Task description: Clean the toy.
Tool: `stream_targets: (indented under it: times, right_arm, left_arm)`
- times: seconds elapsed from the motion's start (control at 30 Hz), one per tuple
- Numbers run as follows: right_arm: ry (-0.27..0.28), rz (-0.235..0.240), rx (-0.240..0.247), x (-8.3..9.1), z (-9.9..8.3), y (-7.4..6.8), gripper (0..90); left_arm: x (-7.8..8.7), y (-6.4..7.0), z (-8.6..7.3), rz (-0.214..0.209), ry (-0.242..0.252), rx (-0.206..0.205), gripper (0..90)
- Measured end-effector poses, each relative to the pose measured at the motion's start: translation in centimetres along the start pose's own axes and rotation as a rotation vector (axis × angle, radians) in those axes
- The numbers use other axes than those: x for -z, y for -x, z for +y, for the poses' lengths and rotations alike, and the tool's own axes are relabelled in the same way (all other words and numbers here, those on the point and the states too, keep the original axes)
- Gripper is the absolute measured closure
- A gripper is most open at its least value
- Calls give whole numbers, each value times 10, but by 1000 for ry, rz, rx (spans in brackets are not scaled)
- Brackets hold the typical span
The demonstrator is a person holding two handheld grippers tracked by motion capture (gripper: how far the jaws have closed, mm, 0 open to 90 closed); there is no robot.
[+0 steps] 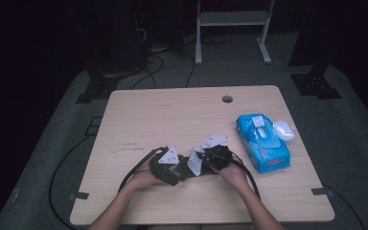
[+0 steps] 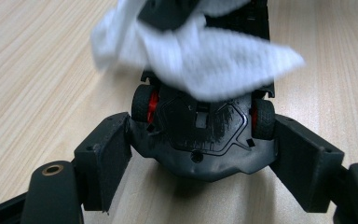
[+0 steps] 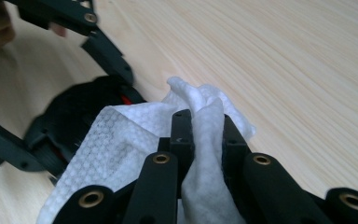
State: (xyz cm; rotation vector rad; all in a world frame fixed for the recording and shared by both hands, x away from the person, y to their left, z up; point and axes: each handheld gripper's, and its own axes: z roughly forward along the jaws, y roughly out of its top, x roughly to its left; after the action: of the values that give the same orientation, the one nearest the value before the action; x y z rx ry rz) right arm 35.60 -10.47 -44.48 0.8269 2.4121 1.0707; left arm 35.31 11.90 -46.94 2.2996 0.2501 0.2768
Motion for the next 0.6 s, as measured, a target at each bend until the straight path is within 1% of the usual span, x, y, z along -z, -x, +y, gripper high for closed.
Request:
stream_targets:
  times: [0.07, 0.1, 0.13, 0.27, 0.37, 0.43, 0.5, 0.57, 0.6]
  right_arm:
    - [-2, -3, -25, 2, -2, 3, 798]
    - [2, -8, -20, 2, -2, 2, 798]
    - [5, -2, -20, 1, -1, 1, 798]
    - [18, 20, -7, -6, 4, -7, 798]
    - [9, 19, -5, -8, 6, -9, 799]
    - [4, 14, 0, -6, 6, -6, 799]
    - [2, 4, -7, -2, 3, -2, 798]
    - [-2, -15, -6, 2, -1, 2, 798]
    - [-3, -20, -25, 6, -4, 5, 799]
  left_arm:
    - [0, 0, 0, 2, -2, -2, 241]
    - [0, 0, 0, 4, -6, -9, 241]
    - [0, 0, 0, 5, -7, -12, 241]
    - [-1, 0, 0, 4, -8, -8, 241]
    - [-1, 0, -1, 3, -6, -8, 241]
    - [-1, 0, -1, 3, -7, -10, 241]
    - [0, -1, -1, 3, -9, -13, 241]
    - [-1, -1, -1, 2, -11, -14, 241]
    - [-1, 0, -1, 2, -5, -10, 241]
